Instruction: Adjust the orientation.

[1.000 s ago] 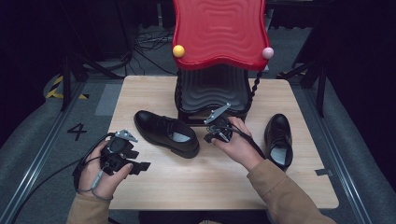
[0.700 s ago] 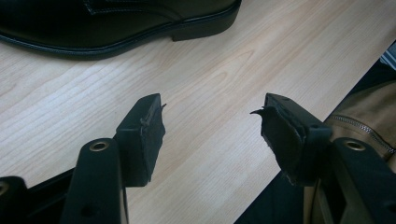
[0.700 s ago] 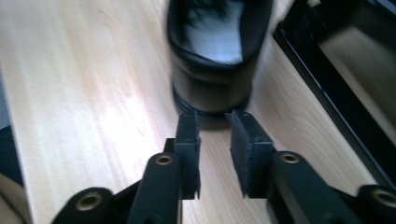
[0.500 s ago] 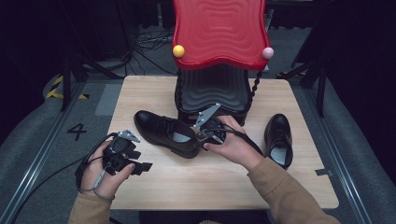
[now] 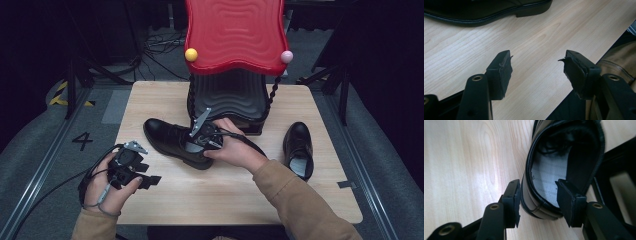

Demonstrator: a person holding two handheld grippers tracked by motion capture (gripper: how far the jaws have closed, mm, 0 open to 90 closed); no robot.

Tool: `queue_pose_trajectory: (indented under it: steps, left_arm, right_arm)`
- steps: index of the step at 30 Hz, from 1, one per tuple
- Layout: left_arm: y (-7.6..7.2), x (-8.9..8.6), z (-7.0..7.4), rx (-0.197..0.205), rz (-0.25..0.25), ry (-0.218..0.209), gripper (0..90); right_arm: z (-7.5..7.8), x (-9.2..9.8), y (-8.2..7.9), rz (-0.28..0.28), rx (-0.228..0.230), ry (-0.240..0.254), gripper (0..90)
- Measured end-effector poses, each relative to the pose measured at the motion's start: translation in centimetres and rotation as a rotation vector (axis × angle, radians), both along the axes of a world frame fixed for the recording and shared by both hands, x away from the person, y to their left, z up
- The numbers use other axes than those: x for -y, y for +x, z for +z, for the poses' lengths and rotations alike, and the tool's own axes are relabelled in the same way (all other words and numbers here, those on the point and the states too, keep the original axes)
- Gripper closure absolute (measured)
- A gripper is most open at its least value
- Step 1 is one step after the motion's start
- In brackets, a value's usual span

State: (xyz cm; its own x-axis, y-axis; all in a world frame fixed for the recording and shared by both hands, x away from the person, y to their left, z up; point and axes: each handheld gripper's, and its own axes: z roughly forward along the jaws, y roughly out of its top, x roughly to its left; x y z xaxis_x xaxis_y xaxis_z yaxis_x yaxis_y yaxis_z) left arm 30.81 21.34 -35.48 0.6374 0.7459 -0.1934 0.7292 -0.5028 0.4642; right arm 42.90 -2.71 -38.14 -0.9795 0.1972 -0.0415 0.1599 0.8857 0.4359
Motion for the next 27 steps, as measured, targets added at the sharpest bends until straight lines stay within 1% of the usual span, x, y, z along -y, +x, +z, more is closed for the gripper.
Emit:
queue_pose_trajectory:
  steps: [1,2,4,5,7,8,9,10,11,12,14,16,17,20,21,23,25,27]
  left_arm:
    - [0.0,0.0,0.0,0.0,0.001,-0.001,40.0]
    - [0.0,-0.1,0.0,0.001,-0.001,0.0,40.0]
    - [0.0,-0.1,0.0,0.0,0.001,-0.002,40.0]
    - [0.0,-0.1,0.0,-0.002,0.0,-0.001,40.0]
    - [0.1,-0.1,-0.1,-0.003,0.0,-0.002,40.0]
    - [0.2,-0.1,-0.1,-0.001,-0.001,-0.001,39.9]
    - [0.2,-0.1,-0.1,-0.001,-0.001,-0.001,39.9]
    - [0.2,-0.1,-0.1,-0.002,-0.003,-0.002,39.9]
    - [0.2,-0.1,-0.1,-0.001,-0.001,-0.002,39.9]
    - [0.2,-0.2,-0.1,-0.002,-0.001,-0.001,39.9]
    - [0.2,-0.2,0.0,0.002,-0.001,-0.003,39.9]
    - [0.1,-0.1,0.0,0.005,-0.001,-0.002,39.9]
    - [0.1,-0.1,0.1,0.006,-0.003,-0.002,39.9]
    - [0.0,-0.1,0.2,0.013,-0.004,-0.002,39.9]
    - [0.0,-0.1,0.2,0.015,-0.003,-0.002,39.9]
    - [0.0,-0.3,0.2,0.011,0.0,-0.001,39.9]
    - [0.1,-0.4,0.2,0.011,0.002,-0.003,39.9]
    - [0.1,-0.4,0.2,0.011,0.004,-0.005,39.9]
  right_arm:
    - [-0.5,-0.3,0.2,0.008,-0.007,-0.021,54.5]
    - [-0.9,-0.5,0.4,0.008,-0.007,-0.029,54.5]
    - [-1.4,-0.8,0.6,0.009,-0.021,-0.038,54.8]
    - [-1.7,-1.1,0.7,0.006,-0.033,-0.051,55.0]
    - [-2.2,-1.5,1.0,0.022,-0.058,-0.077,55.0]
    - [-2.6,-1.7,1.2,0.025,-0.07,-0.084,56.1]
    - [-2.8,-1.9,1.4,0.023,-0.092,-0.087,57.1]
    - [-2.8,-2.0,1.5,0.026,-0.107,-0.096,59.3]
    - [-2.9,-2.1,1.6,0.031,-0.114,-0.1,65.3]
    - [-2.9,-2.2,1.5,0.043,-0.134,-0.103,70.3]
    - [-2.8,-2.3,1.4,0.057,-0.133,-0.114,75.4]
    - [-2.7,-2.4,1.4,0.064,-0.177,-0.109,82.9]
    - [-2.8,-2.4,1.4,0.072,-0.203,-0.089,83.6]
    - [-2.7,-2.5,1.3,0.08,-0.199,-0.089,84.1]
    - [-2.7,-2.6,1.2,0.087,-0.199,-0.08,84.1]
    - [-2.5,-2.6,1.0,0.091,-0.193,-0.076,84.2]
    - [-2.1,-2.5,0.4,0.097,-0.181,-0.079,84.2]
    - [-1.8,-2.3,-0.1,0.111,-0.173,-0.066,84.2]
